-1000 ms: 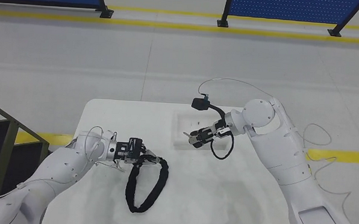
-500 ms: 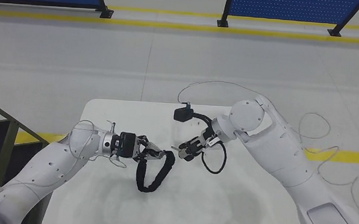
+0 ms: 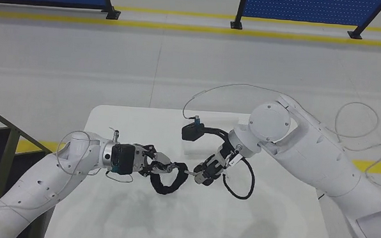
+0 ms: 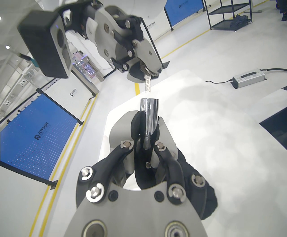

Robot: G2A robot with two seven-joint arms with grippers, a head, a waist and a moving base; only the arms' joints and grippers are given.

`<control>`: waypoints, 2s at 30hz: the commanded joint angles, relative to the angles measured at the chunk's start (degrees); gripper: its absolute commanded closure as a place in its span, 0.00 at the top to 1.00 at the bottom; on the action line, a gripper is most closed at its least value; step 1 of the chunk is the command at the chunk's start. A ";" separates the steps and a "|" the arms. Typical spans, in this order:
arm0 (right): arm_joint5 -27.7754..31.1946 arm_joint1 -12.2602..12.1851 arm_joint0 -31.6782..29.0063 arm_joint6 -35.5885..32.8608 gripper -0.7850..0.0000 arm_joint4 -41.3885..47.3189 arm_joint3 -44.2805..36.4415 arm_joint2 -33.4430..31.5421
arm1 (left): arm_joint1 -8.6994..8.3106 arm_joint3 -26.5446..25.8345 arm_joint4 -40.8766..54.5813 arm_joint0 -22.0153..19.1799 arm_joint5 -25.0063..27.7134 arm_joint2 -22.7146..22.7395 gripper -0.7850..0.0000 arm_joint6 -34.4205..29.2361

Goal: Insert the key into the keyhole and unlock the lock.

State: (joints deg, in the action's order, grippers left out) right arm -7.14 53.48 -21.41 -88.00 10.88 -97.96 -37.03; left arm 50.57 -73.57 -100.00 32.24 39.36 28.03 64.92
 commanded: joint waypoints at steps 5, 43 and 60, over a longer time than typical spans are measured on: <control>0.00 -0.01 0.01 0.00 0.00 0.01 0.00 0.00 | 0.03 0.07 -0.05 -0.02 0.04 -0.04 0.00 -0.03; -15.12 -6.03 30.49 5.93 0.00 23.27 -6.31 27.29 | 9.55 5.08 0.61 -5.17 3.75 -6.59 0.00 -3.74; -16.38 -5.21 26.59 7.18 0.00 21.06 -2.98 27.29 | 10.59 8.40 2.99 -6.22 1.76 -9.30 0.00 -1.75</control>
State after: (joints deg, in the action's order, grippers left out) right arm -23.50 48.20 5.33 -80.84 32.09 -101.14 -9.74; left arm 61.24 -65.19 -97.41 25.86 41.20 18.83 63.09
